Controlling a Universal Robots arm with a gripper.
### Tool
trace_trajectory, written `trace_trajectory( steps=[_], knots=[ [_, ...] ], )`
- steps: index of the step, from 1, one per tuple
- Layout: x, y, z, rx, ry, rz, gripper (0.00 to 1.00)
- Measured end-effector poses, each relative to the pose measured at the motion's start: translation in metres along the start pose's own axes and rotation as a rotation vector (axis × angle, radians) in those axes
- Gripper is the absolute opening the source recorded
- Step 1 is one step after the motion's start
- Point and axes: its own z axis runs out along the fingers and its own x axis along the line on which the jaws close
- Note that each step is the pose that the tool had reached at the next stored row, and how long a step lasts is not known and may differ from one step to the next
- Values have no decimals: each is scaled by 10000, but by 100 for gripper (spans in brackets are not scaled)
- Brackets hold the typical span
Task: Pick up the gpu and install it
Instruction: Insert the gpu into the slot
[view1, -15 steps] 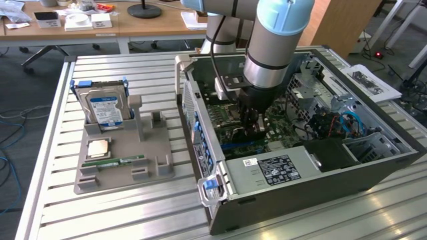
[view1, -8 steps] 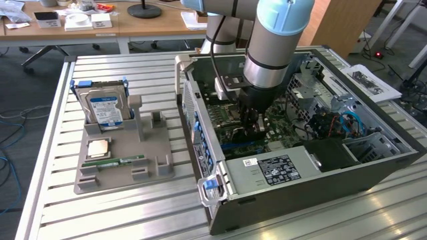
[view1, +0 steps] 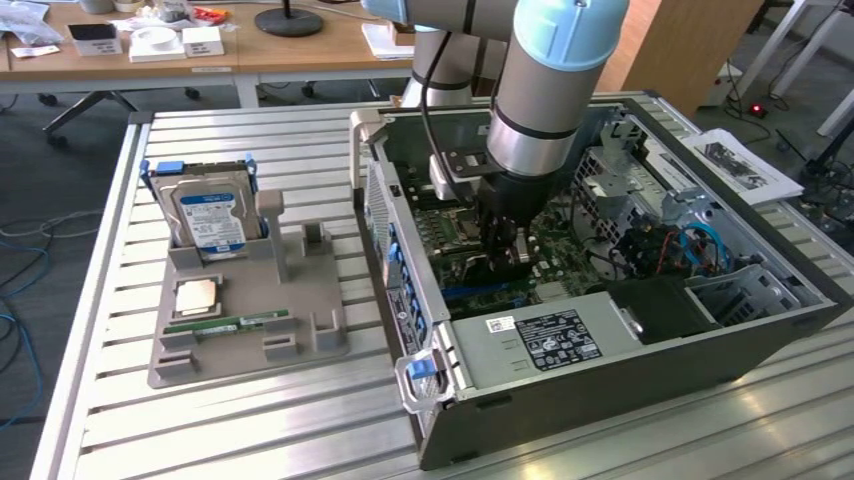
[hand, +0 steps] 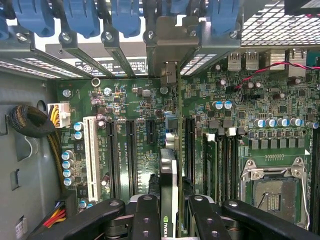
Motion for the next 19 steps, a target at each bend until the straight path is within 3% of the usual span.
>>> trace_trajectory(
  steps=[19],
  knots=[
    [0,0,5,0,1,-4,27]
  ],
)
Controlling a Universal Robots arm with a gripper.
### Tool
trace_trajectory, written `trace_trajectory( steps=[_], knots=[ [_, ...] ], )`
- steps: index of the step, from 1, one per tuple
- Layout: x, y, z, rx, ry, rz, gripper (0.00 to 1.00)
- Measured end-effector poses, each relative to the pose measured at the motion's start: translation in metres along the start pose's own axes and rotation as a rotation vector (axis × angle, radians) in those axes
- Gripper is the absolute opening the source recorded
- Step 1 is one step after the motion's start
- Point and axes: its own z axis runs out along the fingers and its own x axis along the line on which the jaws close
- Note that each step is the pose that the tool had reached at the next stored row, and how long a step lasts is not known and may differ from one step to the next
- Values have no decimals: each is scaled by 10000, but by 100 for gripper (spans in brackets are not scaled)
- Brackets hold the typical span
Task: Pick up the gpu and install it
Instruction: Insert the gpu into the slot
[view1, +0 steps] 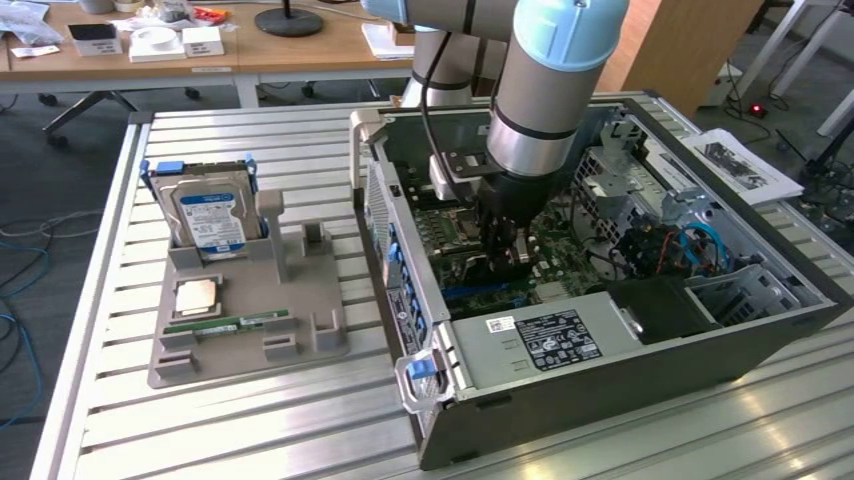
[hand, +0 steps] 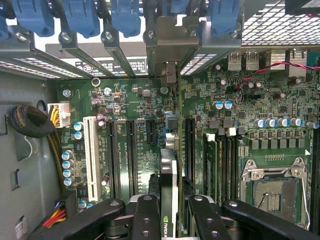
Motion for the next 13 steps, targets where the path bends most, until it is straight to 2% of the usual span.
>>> trace_trajectory(
  steps=[6,7,8,13],
  knots=[
    [0,1,1,0,-1,1,27],
    [0,0,1,1,-2,1,40],
    [0,0,0,0,0,0,46],
    [0,0,1,0,-1,1,46]
  ],
)
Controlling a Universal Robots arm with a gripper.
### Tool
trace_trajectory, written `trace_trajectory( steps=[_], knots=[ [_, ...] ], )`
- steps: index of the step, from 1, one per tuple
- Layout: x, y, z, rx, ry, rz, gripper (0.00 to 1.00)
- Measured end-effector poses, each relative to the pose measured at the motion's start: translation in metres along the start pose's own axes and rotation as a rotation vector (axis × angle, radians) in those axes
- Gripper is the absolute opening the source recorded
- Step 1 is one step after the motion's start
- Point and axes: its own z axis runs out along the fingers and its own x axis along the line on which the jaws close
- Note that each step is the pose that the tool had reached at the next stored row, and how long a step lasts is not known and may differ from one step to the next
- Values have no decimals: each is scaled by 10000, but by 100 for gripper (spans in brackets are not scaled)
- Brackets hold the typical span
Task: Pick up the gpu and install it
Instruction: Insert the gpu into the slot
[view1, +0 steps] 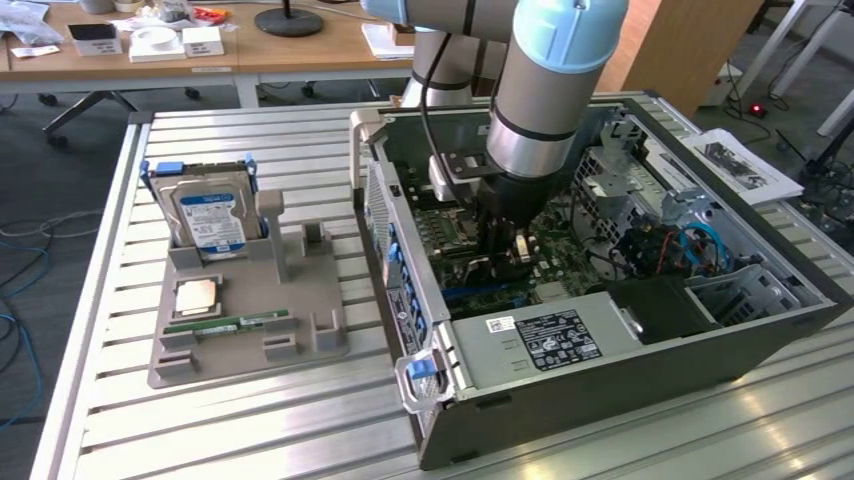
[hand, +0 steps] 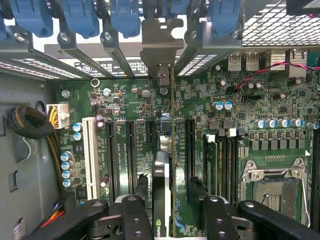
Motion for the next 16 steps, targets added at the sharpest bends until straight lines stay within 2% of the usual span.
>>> trace_trajectory(
  steps=[5,10,13,16],
  knots=[
    [-2,-1,-10,-1,3,-2,46],
    [-7,-2,-97,0,1,-1,46],
    [-7,-2,-99,3,49,-2,46],
    [-4,-1,-101,3,54,0,46]
  ],
)
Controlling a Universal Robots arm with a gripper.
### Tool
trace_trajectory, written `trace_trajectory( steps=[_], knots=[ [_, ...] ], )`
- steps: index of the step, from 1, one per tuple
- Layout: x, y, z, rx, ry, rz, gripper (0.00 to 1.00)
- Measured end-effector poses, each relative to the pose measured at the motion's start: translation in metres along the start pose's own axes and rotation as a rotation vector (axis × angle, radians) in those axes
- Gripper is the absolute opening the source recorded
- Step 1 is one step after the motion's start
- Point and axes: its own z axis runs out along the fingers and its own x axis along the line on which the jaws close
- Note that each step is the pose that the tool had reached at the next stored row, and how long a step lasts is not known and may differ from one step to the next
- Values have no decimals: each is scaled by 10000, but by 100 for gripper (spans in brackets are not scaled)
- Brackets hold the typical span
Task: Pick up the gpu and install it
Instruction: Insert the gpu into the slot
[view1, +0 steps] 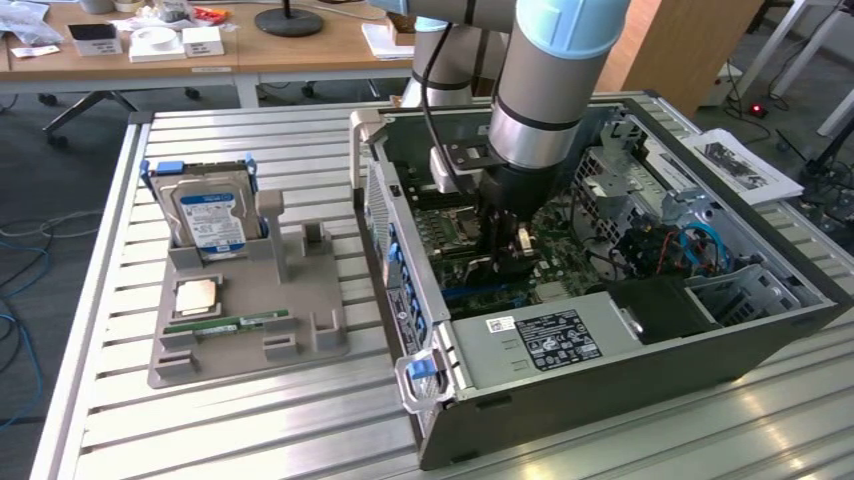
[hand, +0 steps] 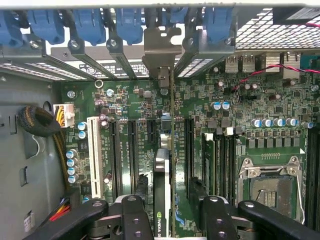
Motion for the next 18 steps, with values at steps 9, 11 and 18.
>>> trace_trajectory(
  steps=[9,11,18],
  knots=[
    [20,-2,0,0,-2,-2,46],
    [11,-1,0,0,-1,0,46],
    [10,-1,0,0,-2,-2,46]
  ],
)
